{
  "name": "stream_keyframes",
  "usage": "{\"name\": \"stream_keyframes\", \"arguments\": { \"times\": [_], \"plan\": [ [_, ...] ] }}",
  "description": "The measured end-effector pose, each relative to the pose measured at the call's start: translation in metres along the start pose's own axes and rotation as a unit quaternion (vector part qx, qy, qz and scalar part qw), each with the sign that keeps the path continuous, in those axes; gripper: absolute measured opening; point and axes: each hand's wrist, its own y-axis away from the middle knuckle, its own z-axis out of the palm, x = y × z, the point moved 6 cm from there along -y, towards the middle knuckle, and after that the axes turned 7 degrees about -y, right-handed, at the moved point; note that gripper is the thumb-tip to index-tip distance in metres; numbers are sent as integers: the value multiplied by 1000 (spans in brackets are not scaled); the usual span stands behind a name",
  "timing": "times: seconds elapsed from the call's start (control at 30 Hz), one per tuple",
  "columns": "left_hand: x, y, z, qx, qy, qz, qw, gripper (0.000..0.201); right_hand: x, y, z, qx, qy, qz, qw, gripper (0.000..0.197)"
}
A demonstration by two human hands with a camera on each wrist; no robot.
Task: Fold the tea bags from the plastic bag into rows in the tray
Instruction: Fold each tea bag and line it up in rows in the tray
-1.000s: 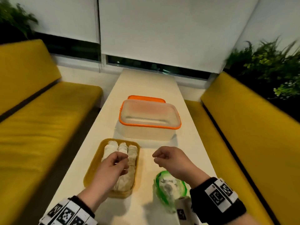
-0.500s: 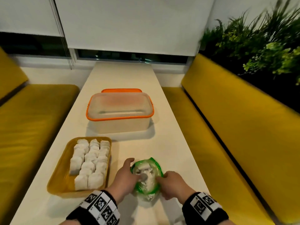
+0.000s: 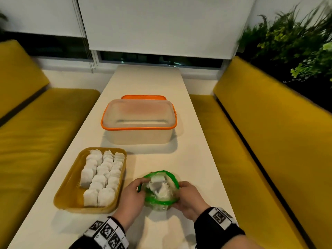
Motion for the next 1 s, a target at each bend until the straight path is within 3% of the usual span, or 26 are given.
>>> {"name": "stream_keyframes", "arguments": {
  "times": [0.1, 0.17, 0.23, 0.33, 0.4, 0.5, 0.67, 0.77, 0.9, 1.0],
  "plan": [
    [-5, 1, 2, -21, -27, -5, 999, 39, 2, -7, -5, 28, 4, -24, 999, 39],
    [-8, 3, 6, -47, -16, -19, 999, 52, -9, -8, -9, 39, 146, -113, 982, 37],
    [-8, 5, 9, -54, -40, -14, 998, 65, -24, 0, -5, 17, 338, -205, 918, 29],
    [-7, 5, 12, -41, -108, 7, 993, 74, -33, 7, 0, -9, 567, -243, 787, 24],
    [-5, 3, 15, -45, -133, 16, 990, 79, -32, 7, -2, 3, 653, -238, 719, 28],
    [-2, 1, 19, -56, -150, 32, 987, 78, -27, 8, 2, 19, 716, -256, 649, 25],
    [-4, -1, 18, -60, -171, 33, 983, 79, -26, 6, 7, 8, 750, -252, 611, 26],
    [-8, -1, 19, -63, -163, 36, 984, 77, -33, 8, 6, -11, 743, -231, 628, 28],
    [-11, -3, 22, -78, -148, 49, 985, 73, -53, 35, 32, -10, 655, -431, 621, 24],
    [-10, -4, 24, -85, -132, 53, 986, 63, -31, 42, 58, -65, 709, -404, 575, 33]
  ]
}}
